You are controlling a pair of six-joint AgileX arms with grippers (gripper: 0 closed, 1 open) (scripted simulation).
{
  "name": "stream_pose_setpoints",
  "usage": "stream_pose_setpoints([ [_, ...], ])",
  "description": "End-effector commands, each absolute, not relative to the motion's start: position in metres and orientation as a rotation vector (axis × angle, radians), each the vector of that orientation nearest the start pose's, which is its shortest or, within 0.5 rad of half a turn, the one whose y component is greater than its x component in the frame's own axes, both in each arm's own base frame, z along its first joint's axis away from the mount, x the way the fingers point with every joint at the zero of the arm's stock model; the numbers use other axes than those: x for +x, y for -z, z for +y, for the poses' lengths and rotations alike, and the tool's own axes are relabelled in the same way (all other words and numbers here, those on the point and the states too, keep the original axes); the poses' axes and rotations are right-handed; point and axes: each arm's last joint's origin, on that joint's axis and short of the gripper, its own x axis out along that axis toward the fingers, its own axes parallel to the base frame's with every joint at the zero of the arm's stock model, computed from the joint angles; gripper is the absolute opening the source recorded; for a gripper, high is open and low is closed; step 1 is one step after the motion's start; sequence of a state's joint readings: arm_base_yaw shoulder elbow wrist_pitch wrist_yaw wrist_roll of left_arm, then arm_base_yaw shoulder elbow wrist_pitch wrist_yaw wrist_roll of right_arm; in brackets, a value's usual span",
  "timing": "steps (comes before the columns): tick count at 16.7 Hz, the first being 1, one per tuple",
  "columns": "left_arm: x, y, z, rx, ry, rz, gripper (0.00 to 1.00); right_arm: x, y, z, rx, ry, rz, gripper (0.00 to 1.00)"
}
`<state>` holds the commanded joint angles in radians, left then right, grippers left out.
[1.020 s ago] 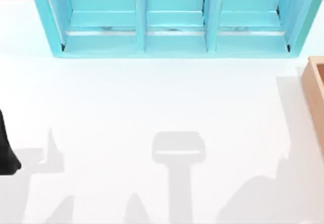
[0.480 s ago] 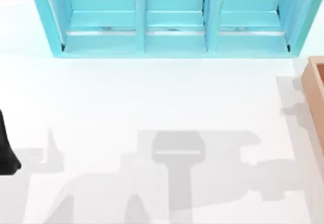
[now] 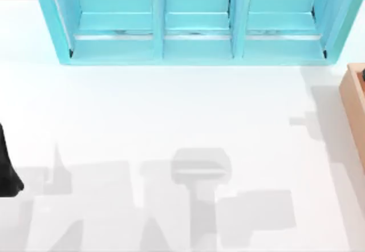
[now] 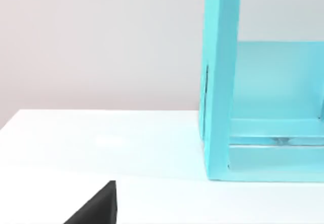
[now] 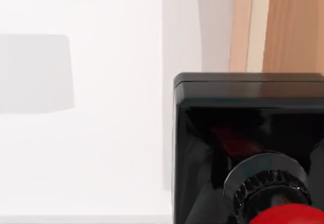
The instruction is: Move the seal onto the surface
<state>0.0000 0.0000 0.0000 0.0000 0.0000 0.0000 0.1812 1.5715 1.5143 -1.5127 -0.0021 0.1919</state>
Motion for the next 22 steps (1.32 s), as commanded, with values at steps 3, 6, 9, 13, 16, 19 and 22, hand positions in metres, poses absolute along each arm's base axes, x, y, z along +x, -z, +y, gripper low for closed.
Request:
stream_pose_setpoints([
  [3,0.106,-0.160,-0.001,0.000,0.000,0.000,1.00,0.274,-0.308,0.057,0.015,0.009,1.571,0.00],
  [6,0.106,-0.160,-0.001,0.000,0.000,0.000,1.00,0.295,-0.292,0.090,0.016,0.012,1.566,0.00],
  [9,0.106,-0.160,-0.001,0.000,0.000,0.000,1.00,0.320,-0.256,0.144,0.010,0.020,1.587,0.00],
  [13,0.106,-0.160,-0.001,0.000,0.000,0.000,1.00,0.328,-0.210,0.217,0.008,0.017,1.578,0.00],
  [16,0.106,-0.160,-0.001,0.000,0.000,0.000,1.00,0.327,-0.201,0.234,0.012,0.012,1.567,0.00],
  [19,0.106,-0.160,-0.001,0.000,0.000,0.000,1.00,0.327,-0.200,0.232,0.015,0.016,1.572,0.00],
  [22,0.106,-0.160,-0.001,0.000,0.000,0.000,1.00,0.327,-0.188,0.232,0.011,0.019,1.576,0.00],
])
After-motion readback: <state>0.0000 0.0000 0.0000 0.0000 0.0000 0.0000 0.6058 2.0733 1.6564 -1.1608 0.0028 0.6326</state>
